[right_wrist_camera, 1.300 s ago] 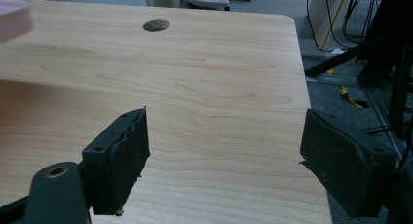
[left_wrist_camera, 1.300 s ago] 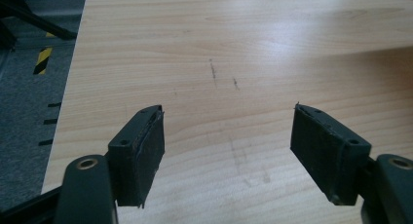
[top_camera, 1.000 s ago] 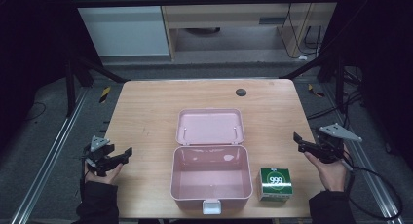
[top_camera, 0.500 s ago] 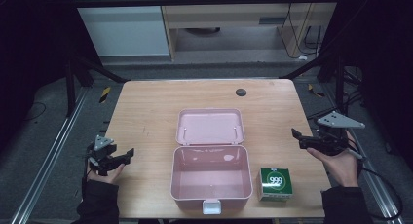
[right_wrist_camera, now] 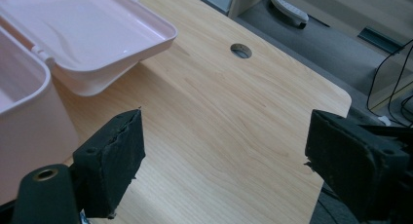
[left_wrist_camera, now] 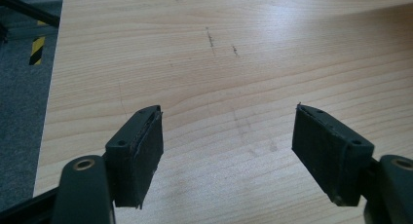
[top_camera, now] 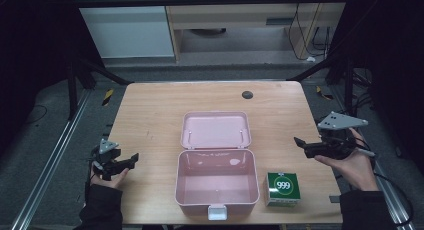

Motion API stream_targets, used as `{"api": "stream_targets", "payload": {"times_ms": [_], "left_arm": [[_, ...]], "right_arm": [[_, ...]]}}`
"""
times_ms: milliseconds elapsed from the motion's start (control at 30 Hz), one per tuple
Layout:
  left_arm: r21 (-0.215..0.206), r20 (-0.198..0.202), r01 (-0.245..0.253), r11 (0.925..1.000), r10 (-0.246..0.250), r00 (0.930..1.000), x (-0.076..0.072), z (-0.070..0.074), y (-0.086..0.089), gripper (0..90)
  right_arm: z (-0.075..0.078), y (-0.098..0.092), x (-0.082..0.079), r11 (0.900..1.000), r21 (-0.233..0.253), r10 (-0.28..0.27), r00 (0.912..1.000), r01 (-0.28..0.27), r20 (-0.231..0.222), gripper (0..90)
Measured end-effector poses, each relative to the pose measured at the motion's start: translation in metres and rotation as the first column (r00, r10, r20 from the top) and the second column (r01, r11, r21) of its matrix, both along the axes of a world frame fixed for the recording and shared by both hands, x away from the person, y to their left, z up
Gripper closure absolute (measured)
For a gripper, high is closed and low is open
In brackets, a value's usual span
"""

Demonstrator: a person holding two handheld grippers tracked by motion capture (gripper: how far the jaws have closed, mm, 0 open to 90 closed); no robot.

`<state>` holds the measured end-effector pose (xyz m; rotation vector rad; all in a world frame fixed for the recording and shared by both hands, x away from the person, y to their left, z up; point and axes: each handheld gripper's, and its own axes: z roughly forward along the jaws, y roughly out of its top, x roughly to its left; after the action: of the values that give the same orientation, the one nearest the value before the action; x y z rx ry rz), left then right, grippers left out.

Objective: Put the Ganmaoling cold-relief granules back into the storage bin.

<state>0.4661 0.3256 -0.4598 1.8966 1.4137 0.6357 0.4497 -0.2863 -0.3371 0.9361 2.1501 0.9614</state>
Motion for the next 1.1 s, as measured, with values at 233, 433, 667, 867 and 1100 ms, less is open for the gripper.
{"api": "stream_targets", "payload": {"times_ms": [233,433,667,867,1100], "left_arm": [[0.003,-0.010,0.008,1.0000,-0.008,0.9999,0.001,-0.001,0.000,26.4],[0.012,-0.019,0.012,0.9999,-0.012,0.9998,0.002,-0.003,-0.002,26.3],[0.016,-0.024,0.018,0.9997,-0.018,0.9995,0.003,-0.004,-0.003,26.3],[0.019,-0.025,0.018,0.9997,-0.018,0.9995,0.003,-0.004,-0.003,26.3],[0.025,-0.029,0.023,0.9994,-0.023,0.9993,0.003,-0.005,-0.003,26.2]], "right_arm": [[0.007,0.009,-0.004,0.995,-0.061,0.070,0.9967,-0.072,-0.042,13.7],[0.007,0.022,-0.012,0.974,-0.132,0.173,0.9800,-0.185,-0.099,13.0],[0.000,0.038,-0.021,0.927,-0.199,0.281,0.9396,-0.318,-0.195,10.9],[-0.005,0.044,-0.022,0.907,-0.225,0.302,0.9224,-0.356,-0.241,9.3],[-0.011,0.049,-0.025,0.883,-0.236,0.336,0.8977,-0.405,-0.285,7.8]]}}
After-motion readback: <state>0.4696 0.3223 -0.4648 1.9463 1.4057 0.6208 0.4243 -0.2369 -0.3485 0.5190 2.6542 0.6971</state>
